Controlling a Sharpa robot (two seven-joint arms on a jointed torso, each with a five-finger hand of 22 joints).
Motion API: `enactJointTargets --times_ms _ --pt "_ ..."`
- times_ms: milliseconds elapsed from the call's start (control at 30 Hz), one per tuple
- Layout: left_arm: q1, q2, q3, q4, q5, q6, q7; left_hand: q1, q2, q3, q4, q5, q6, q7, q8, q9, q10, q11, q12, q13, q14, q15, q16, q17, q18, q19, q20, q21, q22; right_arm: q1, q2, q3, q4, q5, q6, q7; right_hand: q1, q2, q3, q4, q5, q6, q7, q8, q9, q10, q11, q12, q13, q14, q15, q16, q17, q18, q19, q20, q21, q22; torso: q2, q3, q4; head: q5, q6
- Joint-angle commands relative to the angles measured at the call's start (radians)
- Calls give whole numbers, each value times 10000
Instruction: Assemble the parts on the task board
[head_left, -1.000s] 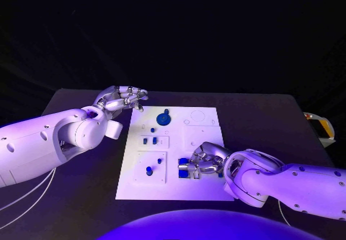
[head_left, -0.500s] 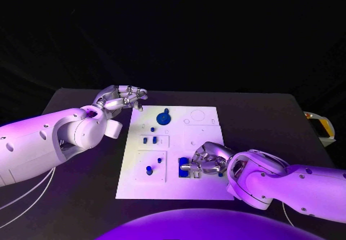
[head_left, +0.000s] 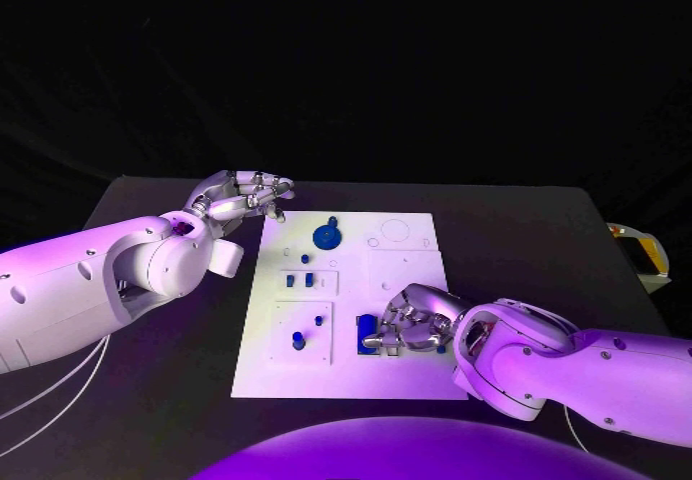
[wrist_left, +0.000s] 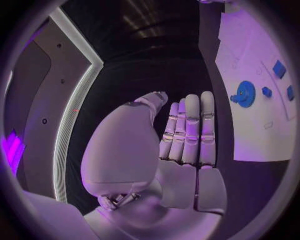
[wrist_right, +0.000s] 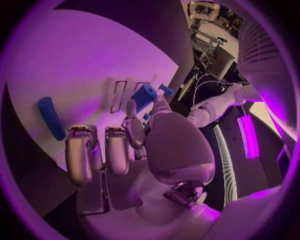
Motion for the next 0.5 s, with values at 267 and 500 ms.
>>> enactJointTargets --times_ms 267,500 --pt "5 -1 3 46 19 197 33 -13 21 -39 21 -19 -39 -3 -50 -5 -48 -8 50 16 -71 21 4 -13 123 19 68 -53 -10 -9 72 -5 -224 -352 374 -157 238 297 -165 22 388 132 -72 32 -56 209 -36 248 189 684 -102 77 625 -212 763 -114 81 2414 -1 -9 7 26 -49" --pt "4 -1 2 68 82 298 26 -16 34 -39 32 -18 -34 -3 -46 -4 -50 -7 54 17 -75 24 5 -15 123 21 70 -59 -14 -8 13 -4 -246 -459 631 -199 469 307 -216 -36 467 153 -93 22 -85 251 -57 298 249 692 -119 95 682 -215 766 -130 91 2417 -7 -9 -7 56 -63"
